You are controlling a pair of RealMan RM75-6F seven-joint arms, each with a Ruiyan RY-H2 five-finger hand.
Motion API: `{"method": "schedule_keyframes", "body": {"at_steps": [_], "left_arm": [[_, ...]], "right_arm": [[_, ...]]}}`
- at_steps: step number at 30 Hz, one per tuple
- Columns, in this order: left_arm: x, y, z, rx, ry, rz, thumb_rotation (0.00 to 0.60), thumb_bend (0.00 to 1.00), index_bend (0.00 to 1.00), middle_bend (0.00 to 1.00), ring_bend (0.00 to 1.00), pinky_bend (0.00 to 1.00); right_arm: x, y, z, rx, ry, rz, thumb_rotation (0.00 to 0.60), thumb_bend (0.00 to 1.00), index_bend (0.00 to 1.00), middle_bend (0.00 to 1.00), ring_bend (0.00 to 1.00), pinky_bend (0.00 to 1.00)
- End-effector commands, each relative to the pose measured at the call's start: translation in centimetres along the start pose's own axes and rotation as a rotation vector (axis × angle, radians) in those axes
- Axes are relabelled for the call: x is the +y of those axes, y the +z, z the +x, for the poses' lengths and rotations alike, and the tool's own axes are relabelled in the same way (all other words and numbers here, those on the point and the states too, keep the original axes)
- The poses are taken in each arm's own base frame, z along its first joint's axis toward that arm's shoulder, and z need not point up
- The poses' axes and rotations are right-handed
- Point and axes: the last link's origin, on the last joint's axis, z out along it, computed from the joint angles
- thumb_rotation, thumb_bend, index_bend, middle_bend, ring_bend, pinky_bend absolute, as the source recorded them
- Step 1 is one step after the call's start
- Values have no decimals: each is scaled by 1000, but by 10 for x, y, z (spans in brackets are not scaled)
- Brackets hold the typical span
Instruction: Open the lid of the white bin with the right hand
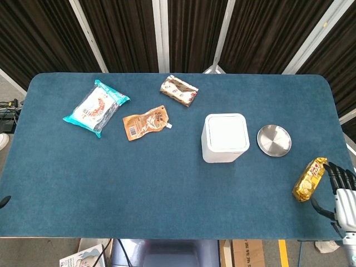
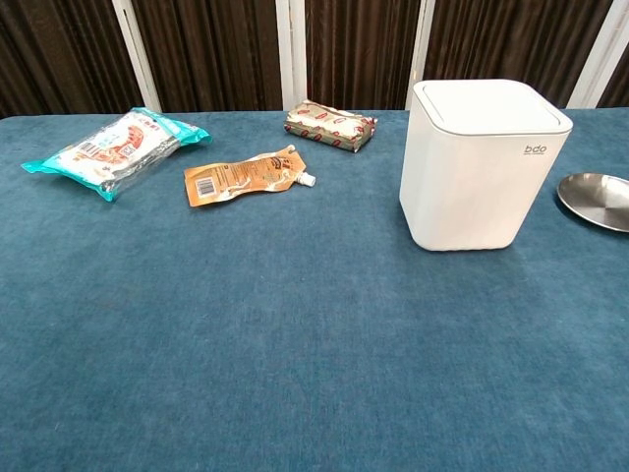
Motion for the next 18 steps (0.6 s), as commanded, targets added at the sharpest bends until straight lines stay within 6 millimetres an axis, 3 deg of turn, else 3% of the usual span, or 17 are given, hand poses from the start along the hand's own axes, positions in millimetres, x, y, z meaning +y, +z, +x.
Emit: {"method": "schedule_keyframes", "body": {"at_steps": [1, 3, 7, 14, 16, 18], "left_arm": [[2, 2, -2, -7, 5, -1, 600, 165, 266, 221, 115, 254], [4, 2, -3, -9, 4, -9, 600, 165, 266, 221, 115, 254], [4, 3, -4, -10, 4, -6, 600, 164, 265, 221, 115, 256], [4, 4, -5, -13, 7, 2, 600, 164, 261, 221, 115, 261], [3, 4, -4, -11, 6, 5, 600, 164, 261, 221, 115, 261], [2, 3, -3, -7, 4, 8, 600, 165, 260, 221, 115, 261]], "right_arm": [[-15, 10, -1, 25, -6, 34, 600, 277, 107, 147, 236, 263], [-26, 18, 0, 18, -1, 54, 600, 277, 143, 300, 404, 458], [-46, 34, 6, -37, 6, 109, 600, 284, 163, 519, 633, 711], [-81, 58, 18, -30, -83, 173, 600, 535, 163, 755, 804, 802], [-97, 65, 19, -37, -98, 197, 600, 640, 161, 794, 827, 806], [-111, 72, 19, -62, -119, 218, 600, 682, 156, 807, 834, 805]]}}
